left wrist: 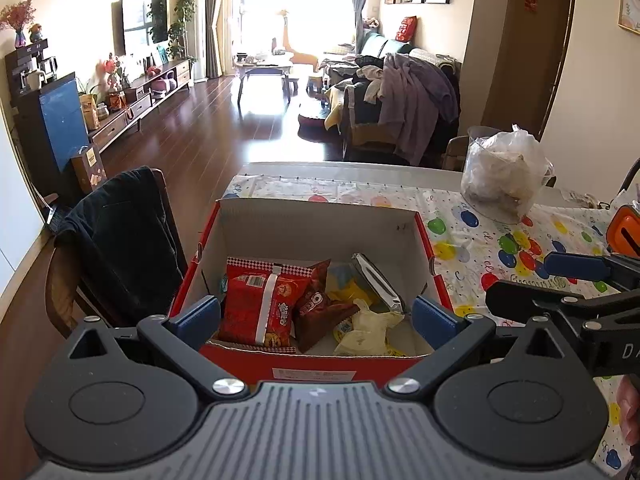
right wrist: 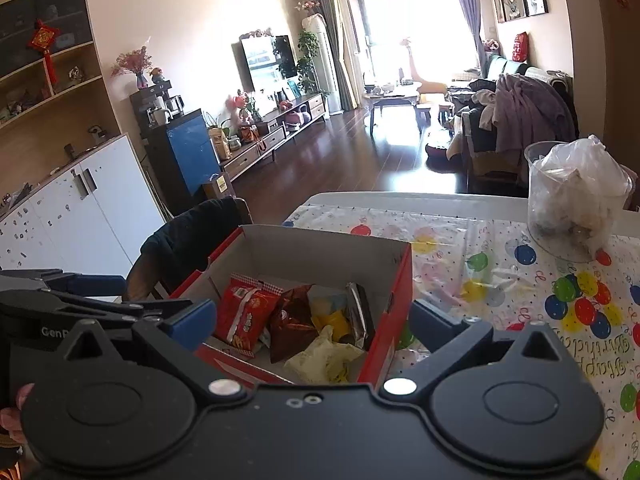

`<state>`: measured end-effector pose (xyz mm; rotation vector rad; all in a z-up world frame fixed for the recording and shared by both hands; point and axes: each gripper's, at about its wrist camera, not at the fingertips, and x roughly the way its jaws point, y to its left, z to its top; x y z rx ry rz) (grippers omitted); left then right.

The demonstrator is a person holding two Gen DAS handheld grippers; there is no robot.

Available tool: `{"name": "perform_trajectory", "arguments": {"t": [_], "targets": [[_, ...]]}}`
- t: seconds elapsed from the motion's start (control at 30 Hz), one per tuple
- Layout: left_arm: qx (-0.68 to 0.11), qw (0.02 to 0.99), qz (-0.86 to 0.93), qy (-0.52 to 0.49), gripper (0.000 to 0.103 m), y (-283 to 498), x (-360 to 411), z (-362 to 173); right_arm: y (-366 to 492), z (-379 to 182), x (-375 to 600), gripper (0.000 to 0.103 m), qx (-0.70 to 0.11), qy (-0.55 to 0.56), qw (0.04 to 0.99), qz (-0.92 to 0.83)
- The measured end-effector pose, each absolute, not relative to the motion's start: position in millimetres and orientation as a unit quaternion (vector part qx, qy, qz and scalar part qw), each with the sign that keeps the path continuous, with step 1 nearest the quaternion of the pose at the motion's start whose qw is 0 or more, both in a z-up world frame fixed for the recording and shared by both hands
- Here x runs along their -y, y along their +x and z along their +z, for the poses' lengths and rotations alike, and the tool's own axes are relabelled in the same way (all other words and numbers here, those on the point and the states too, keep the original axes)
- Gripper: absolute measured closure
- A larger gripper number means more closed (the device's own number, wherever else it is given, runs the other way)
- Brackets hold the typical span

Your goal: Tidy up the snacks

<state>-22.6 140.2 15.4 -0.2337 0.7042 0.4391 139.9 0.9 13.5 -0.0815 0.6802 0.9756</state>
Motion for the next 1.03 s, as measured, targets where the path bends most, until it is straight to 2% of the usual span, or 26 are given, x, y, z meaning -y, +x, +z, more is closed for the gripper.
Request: {"name": "perform_trajectory", "arguments": {"t": [1.03], "targets": [[-0.358, 0.903, 0.208, -0.117, 0.000, -14.7, -127.4, 7.2, 156.1, -4.0, 36.5, 0.000, -0.351, -0.028, 0.847, 0.398]]}}
